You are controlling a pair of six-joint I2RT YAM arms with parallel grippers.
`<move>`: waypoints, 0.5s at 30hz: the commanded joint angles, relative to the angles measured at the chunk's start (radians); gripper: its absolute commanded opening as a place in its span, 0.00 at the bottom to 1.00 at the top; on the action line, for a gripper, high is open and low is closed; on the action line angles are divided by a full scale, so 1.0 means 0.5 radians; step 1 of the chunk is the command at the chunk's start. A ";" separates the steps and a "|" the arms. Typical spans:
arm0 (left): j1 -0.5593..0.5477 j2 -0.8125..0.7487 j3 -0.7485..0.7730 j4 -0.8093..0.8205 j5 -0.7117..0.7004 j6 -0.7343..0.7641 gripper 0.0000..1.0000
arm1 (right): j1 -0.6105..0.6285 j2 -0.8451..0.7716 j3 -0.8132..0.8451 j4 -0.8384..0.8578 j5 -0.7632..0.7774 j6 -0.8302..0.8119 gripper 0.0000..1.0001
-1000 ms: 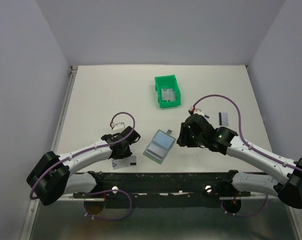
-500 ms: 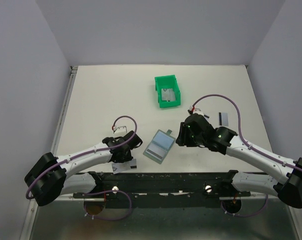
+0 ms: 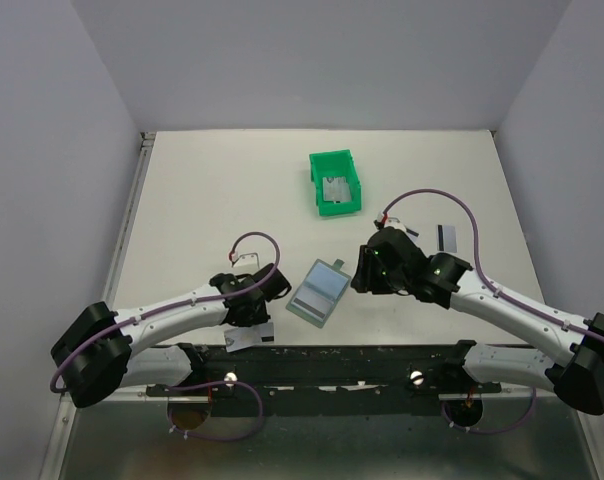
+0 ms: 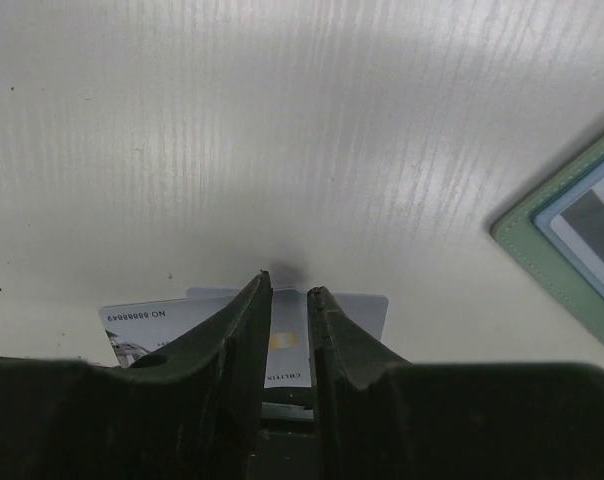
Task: Put the credit cards into the card holder
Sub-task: Move the credit card to the corner of the board.
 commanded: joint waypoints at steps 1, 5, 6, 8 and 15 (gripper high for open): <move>-0.012 0.008 0.114 -0.072 -0.081 0.023 0.35 | 0.005 0.004 -0.006 0.022 -0.038 -0.009 0.55; -0.031 -0.022 0.108 0.023 -0.039 0.133 0.34 | 0.008 -0.018 -0.031 0.025 -0.025 -0.003 0.56; -0.040 -0.035 0.096 0.069 -0.005 0.164 0.34 | 0.005 -0.021 -0.037 0.031 -0.025 0.003 0.56; -0.055 -0.050 0.071 0.137 0.050 0.195 0.31 | 0.005 -0.018 -0.040 0.031 -0.028 0.006 0.56; -0.147 -0.050 0.019 0.296 0.216 0.262 0.09 | 0.005 0.001 -0.040 0.050 -0.044 0.009 0.56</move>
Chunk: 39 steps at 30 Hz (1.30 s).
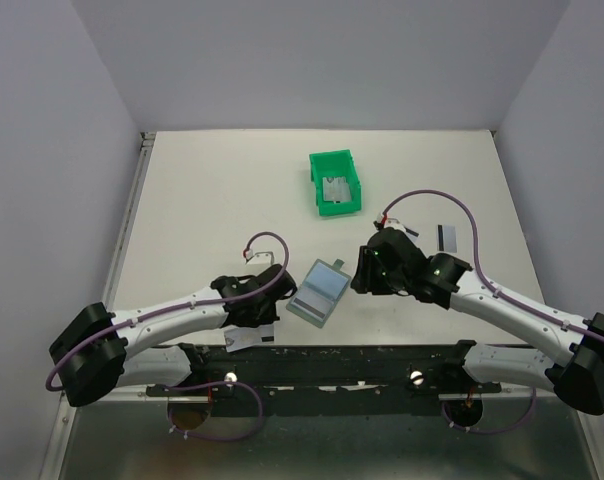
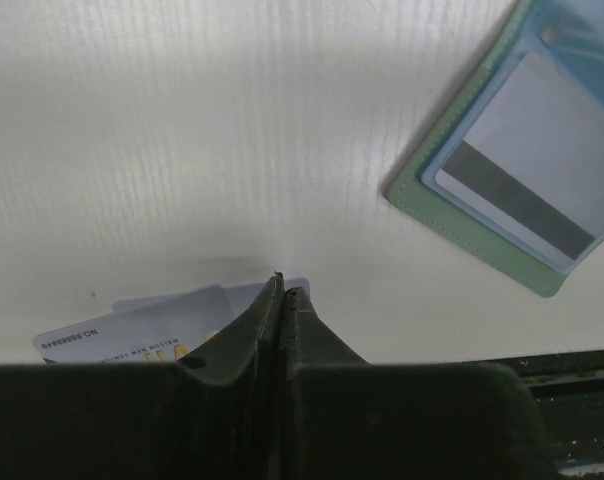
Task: Put the credit cards into the card holder
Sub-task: Move the credit card to the corner of the board.
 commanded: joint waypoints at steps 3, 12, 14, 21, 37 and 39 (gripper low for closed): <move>-0.118 -0.007 -0.031 0.156 0.207 0.092 0.02 | 0.005 0.016 -0.022 0.043 -0.035 0.003 0.56; -0.217 0.033 -0.074 0.125 0.290 0.031 0.00 | 0.008 0.022 -0.031 0.046 -0.035 0.009 0.56; -0.235 0.039 -0.080 0.116 0.305 0.019 0.00 | 0.008 0.022 -0.031 0.043 -0.035 0.009 0.56; -0.266 0.033 -0.139 0.122 0.345 -0.018 0.00 | 0.005 0.034 -0.025 0.043 -0.032 0.009 0.56; -0.147 0.100 -0.126 -0.129 0.076 -0.245 0.00 | 0.005 0.034 -0.022 0.043 -0.050 -0.003 0.56; -0.085 0.082 -0.129 -0.138 0.030 -0.254 0.00 | 0.005 0.025 -0.028 0.037 -0.047 0.000 0.55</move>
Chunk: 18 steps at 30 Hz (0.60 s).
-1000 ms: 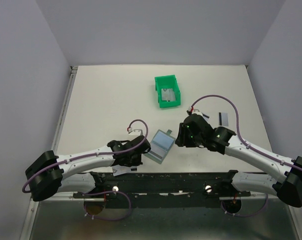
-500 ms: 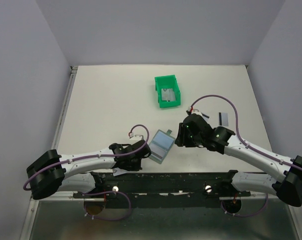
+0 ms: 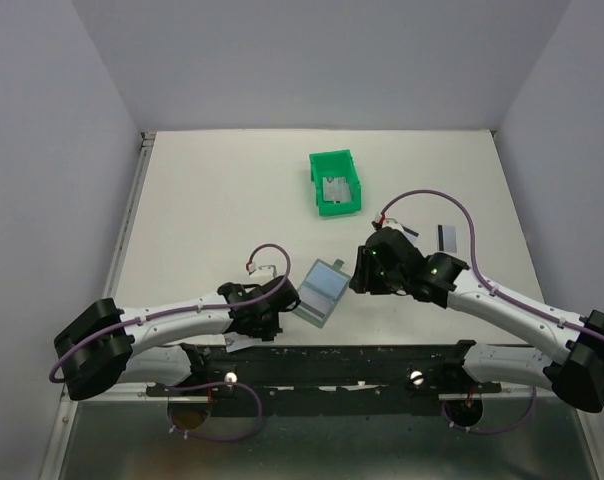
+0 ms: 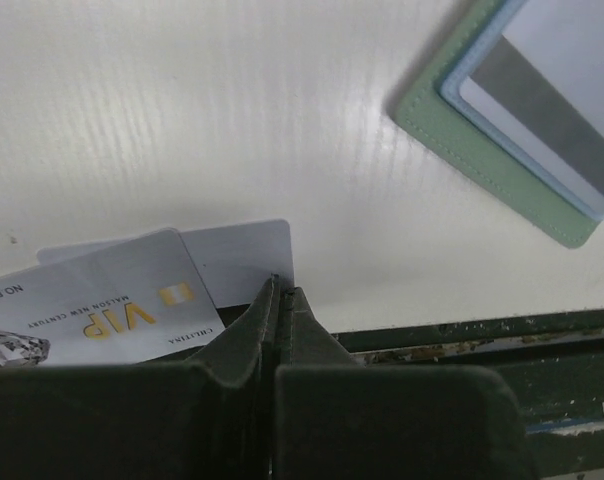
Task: Put the credit cards into the card holder
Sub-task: Move the credit card to the corner of the board.
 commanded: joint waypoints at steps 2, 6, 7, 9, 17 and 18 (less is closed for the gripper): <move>0.183 -0.016 -0.036 -0.167 -0.221 -0.055 0.00 | 0.005 -0.014 -0.031 0.004 -0.032 -0.003 0.55; 0.327 -0.065 -0.009 -0.118 -0.261 0.009 0.00 | 0.005 -0.023 -0.041 0.004 -0.032 -0.003 0.55; 0.349 -0.074 0.009 -0.115 -0.279 0.028 0.00 | 0.005 -0.026 -0.047 0.004 -0.032 0.000 0.55; 0.376 -0.111 0.074 -0.137 -0.331 0.067 0.00 | 0.005 -0.035 -0.053 0.007 -0.035 -0.003 0.55; 0.481 -0.396 0.120 -0.376 -0.460 0.043 0.00 | 0.008 -0.075 -0.062 0.038 -0.090 -0.003 0.56; 0.484 -0.430 0.099 -0.428 -0.451 0.010 0.00 | 0.011 -0.075 -0.068 0.053 -0.108 -0.006 0.56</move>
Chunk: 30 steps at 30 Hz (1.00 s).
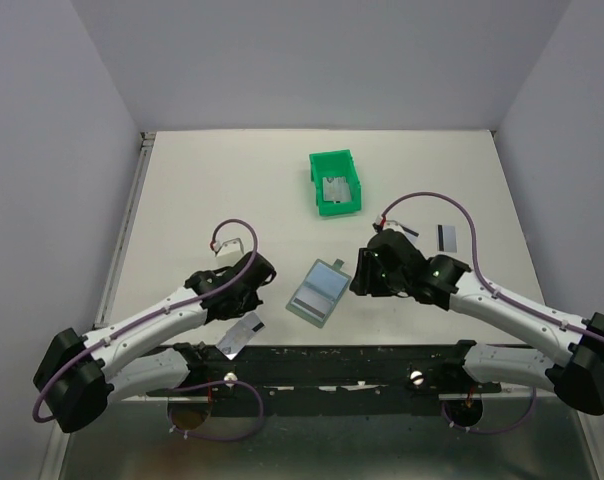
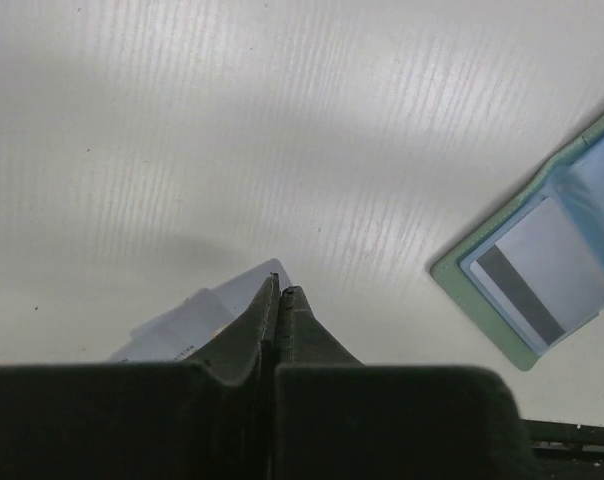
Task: Put the credit cards into the card holder
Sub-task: Move the credit card to the corner of the board.
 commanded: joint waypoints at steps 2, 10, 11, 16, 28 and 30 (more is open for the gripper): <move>0.019 -0.224 -0.059 -0.354 -0.102 -0.136 0.00 | 0.014 -0.027 -0.035 0.069 -0.101 -0.003 0.56; -0.027 -0.274 -0.231 -0.560 -0.025 -0.378 0.30 | 0.032 0.031 -0.019 0.131 -0.165 -0.015 0.56; -0.052 -0.271 -0.231 -0.585 -0.028 -0.451 0.31 | 0.032 0.034 -0.013 0.137 -0.165 -0.021 0.56; -0.257 -0.084 -0.151 -0.717 -0.163 -0.697 0.41 | 0.036 0.047 0.008 0.131 -0.196 -0.067 0.56; -0.607 0.294 -0.053 -0.683 -0.105 -0.995 0.41 | 0.036 0.077 0.021 0.131 -0.220 -0.131 0.56; -0.653 0.318 -0.031 -0.628 -0.086 -1.001 0.41 | 0.036 0.084 0.024 0.137 -0.220 -0.125 0.56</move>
